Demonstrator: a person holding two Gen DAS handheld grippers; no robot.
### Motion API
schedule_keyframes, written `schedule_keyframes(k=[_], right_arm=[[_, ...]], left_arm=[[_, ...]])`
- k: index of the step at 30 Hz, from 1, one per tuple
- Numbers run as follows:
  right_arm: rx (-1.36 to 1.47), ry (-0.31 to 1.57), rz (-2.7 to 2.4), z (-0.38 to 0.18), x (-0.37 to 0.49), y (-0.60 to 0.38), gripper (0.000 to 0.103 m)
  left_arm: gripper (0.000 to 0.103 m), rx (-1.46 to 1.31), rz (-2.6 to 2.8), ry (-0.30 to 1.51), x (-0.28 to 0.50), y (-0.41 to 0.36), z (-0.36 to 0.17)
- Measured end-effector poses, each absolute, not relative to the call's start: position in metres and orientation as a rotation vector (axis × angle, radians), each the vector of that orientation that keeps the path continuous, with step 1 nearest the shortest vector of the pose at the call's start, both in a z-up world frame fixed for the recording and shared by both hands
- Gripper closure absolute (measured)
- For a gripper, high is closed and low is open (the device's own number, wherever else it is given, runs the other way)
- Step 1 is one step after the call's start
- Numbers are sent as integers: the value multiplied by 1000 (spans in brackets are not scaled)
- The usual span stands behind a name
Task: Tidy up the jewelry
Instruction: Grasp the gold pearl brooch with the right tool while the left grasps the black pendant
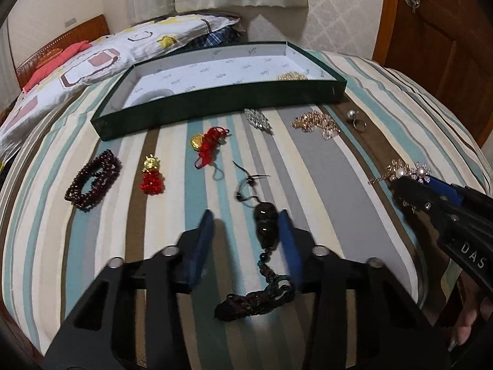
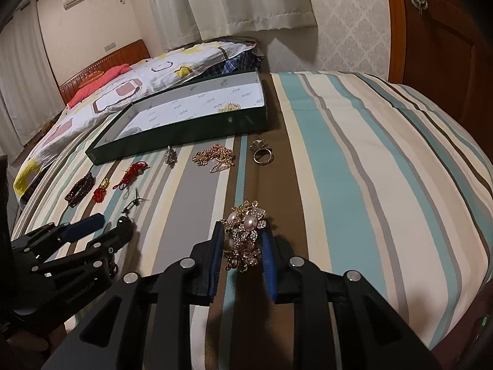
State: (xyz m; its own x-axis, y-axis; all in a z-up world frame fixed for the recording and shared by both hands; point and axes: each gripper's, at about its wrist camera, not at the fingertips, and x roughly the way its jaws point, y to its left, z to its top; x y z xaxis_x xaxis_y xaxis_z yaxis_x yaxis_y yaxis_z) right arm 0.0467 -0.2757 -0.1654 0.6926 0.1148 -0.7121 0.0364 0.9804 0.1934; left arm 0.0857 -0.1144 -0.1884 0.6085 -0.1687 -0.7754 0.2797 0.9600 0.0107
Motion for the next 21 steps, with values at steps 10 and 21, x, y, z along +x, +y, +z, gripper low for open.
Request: schedule_keyframes(k=[10,21], right_arm=[[186,809,51,-165,46,-273,79],[179,771,69,-152,46,-267,79]], left_arm=[[86,127,-291,870,84,-114,-189],[86,102,-267,821,81,-100,-169]])
